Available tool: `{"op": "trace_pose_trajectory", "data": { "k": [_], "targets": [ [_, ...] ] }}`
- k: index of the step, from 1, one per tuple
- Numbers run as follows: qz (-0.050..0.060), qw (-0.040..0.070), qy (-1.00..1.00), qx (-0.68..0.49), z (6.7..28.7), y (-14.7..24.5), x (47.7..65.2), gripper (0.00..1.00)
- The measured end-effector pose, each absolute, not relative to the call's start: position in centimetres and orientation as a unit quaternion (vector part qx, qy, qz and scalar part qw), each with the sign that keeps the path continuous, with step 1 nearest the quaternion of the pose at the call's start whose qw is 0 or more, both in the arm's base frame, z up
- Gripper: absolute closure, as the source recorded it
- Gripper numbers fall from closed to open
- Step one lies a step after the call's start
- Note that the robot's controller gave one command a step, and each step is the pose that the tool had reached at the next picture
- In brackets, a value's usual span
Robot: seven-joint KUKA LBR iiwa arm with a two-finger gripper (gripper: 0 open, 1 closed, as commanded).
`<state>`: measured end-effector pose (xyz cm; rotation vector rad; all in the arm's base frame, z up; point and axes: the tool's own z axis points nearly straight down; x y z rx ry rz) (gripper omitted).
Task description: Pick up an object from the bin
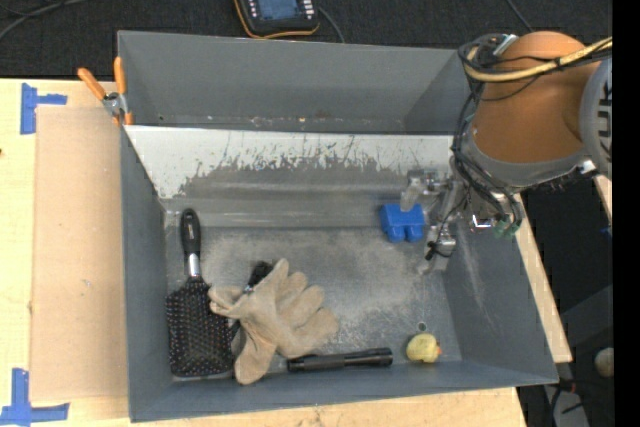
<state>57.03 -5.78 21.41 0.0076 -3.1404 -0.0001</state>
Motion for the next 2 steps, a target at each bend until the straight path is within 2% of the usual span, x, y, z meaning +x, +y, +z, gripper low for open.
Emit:
{"op": "trace_pose_trajectory", "data": {
  "k": [1, 2],
  "targets": [
    [0.000, 0.001, -1.000, 0.002, 21.4, -5.8, 57.0, 0.00],
    [0.000, -0.003, -1.000, -0.001, 30.3, -4.4, 59.3, 0.00]
  ]
}}
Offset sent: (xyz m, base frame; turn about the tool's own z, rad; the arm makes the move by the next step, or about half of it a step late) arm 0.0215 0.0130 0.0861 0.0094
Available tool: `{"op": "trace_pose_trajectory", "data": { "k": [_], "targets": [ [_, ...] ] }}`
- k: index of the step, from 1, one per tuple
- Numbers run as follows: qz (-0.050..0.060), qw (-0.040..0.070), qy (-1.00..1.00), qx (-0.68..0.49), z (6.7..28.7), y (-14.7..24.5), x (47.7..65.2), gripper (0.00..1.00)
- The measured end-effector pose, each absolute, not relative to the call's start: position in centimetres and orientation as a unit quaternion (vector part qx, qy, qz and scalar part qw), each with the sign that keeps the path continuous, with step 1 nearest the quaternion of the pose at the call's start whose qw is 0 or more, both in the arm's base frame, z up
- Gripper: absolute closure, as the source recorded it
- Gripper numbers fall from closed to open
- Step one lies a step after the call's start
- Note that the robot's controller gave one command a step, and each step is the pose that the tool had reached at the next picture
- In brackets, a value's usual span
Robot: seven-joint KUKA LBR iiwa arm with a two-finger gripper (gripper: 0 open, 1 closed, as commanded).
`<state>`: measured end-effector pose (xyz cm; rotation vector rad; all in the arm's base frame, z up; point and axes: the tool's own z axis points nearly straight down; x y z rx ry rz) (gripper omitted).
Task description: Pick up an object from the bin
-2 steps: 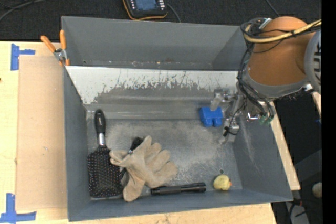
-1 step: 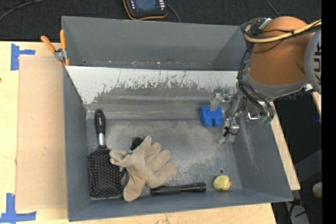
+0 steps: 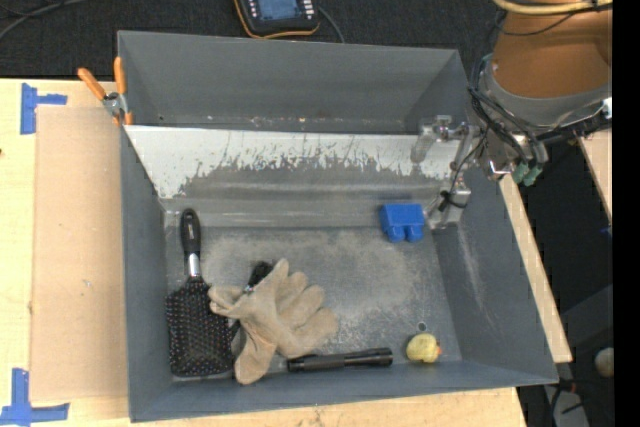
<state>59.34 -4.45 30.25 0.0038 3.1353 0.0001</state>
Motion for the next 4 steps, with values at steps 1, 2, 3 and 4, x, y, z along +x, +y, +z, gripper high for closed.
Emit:
{"op": "trace_pose_trajectory", "data": {
  "k": [1, 2, 3, 4],
  "targets": [
    [0.000, -0.002, 1.000, -0.001, 30.7, -4.0, 59.1, 0.00],
    [0.001, 0.000, 1.000, 0.010, 29.4, -4.0, 59.9, 0.00],
    [0.001, -0.001, 1.000, -0.029, 27.3, 0.3, 55.7, 0.00],
    [0.000, -0.001, 0.999, 0.046, 23.9, 1.6, 55.3, 0.00]
  ]
}}
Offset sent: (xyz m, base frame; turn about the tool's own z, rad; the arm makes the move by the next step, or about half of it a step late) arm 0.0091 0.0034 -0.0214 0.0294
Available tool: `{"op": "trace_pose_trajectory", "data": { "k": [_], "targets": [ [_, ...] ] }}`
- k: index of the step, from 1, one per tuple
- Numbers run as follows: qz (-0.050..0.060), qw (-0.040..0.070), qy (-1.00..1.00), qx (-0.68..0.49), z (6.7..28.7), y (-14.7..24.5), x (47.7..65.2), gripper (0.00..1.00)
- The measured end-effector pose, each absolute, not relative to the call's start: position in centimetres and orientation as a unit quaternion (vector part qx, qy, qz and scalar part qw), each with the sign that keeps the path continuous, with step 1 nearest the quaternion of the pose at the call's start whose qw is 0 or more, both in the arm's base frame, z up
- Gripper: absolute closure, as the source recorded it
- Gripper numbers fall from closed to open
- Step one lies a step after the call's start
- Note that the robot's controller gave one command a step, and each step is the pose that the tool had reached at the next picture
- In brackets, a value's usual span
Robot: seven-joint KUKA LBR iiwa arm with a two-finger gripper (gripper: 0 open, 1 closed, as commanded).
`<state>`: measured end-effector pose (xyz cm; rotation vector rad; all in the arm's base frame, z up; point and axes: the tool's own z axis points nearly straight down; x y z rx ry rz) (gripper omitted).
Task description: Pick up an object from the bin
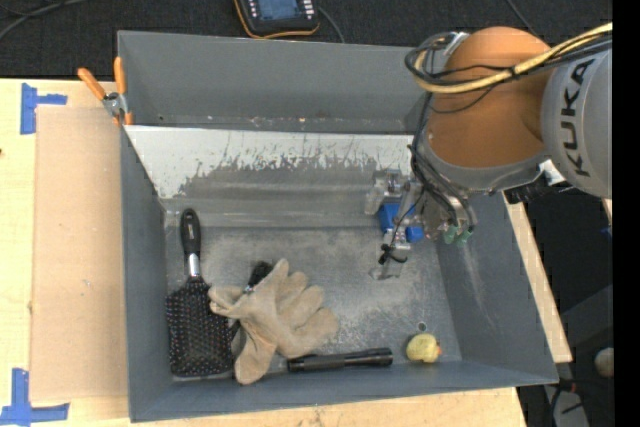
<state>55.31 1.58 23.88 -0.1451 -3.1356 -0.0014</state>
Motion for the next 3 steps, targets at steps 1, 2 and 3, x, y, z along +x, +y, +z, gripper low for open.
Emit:
{"op": "trace_pose_trajectory", "data": {
  "k": [1, 2, 3],
  "targets": [
    [-0.001, 0.002, -0.999, 0.054, 24.5, 3.3, 50.5, 0.00],
    [-0.001, 0.002, -1.000, -0.028, 22.5, 1.7, 52.6, 0.00],
    [-0.002, 0.000, -0.998, -0.064, 24.8, 4.8, 51.7, 0.00]
  ]
}}
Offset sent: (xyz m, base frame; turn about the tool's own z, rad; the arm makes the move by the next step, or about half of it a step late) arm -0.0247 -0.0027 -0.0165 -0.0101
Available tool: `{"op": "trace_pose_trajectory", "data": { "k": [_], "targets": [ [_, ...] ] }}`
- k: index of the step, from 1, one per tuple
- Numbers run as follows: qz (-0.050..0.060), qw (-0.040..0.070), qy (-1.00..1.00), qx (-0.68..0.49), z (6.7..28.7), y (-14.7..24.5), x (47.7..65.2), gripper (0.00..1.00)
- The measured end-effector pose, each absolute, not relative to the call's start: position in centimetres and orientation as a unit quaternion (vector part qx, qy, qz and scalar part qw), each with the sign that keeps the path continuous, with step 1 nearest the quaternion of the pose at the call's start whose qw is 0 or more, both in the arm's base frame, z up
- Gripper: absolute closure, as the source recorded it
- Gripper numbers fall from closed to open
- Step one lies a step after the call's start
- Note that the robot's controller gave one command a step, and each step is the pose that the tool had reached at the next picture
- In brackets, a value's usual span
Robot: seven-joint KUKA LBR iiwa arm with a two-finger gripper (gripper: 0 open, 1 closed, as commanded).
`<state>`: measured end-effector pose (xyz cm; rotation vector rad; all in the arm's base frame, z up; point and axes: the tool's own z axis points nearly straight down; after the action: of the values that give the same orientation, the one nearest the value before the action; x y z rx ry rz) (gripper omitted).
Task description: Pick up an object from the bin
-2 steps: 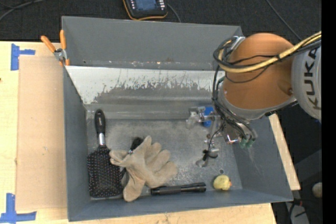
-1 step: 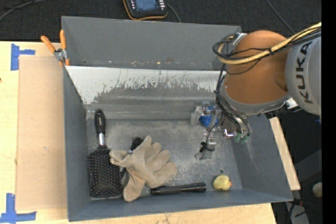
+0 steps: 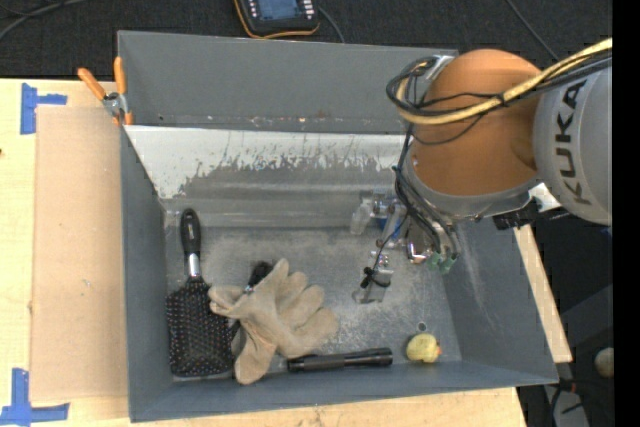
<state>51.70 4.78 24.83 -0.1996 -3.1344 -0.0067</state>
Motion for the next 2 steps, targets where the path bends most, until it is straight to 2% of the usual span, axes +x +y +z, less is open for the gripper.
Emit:
{"op": "trace_pose_trajectory", "data": {
  "k": [1, 2],
  "targets": [
    [-0.002, 0.002, -0.998, -0.069, 24.1, 2.6, 50.4, 0.00],
    [-0.002, 0.004, -0.998, -0.056, 18.7, 3.7, 50.6, 0.00]
  ]
}}
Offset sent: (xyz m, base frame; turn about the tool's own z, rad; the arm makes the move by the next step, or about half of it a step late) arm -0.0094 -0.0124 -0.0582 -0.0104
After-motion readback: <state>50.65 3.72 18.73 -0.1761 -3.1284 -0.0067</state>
